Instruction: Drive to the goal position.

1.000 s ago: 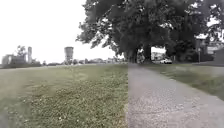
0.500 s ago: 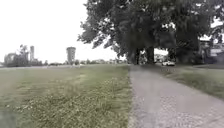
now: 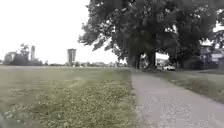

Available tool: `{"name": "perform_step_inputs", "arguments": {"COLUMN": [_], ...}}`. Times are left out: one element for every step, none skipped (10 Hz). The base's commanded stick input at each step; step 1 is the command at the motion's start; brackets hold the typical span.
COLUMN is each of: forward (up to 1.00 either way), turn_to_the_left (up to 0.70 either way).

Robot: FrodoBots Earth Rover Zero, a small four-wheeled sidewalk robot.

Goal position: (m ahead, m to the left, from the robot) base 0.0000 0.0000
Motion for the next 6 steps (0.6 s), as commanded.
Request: {"name": "perform_step_inputs", "arguments": {"forward": [0.70, 0.70, 0.70, 0.70, 0.70, 0.70], "turn_to_the_left": [0.00, 0.00, 0.00, 0.00, -0.21, -0.35]}}
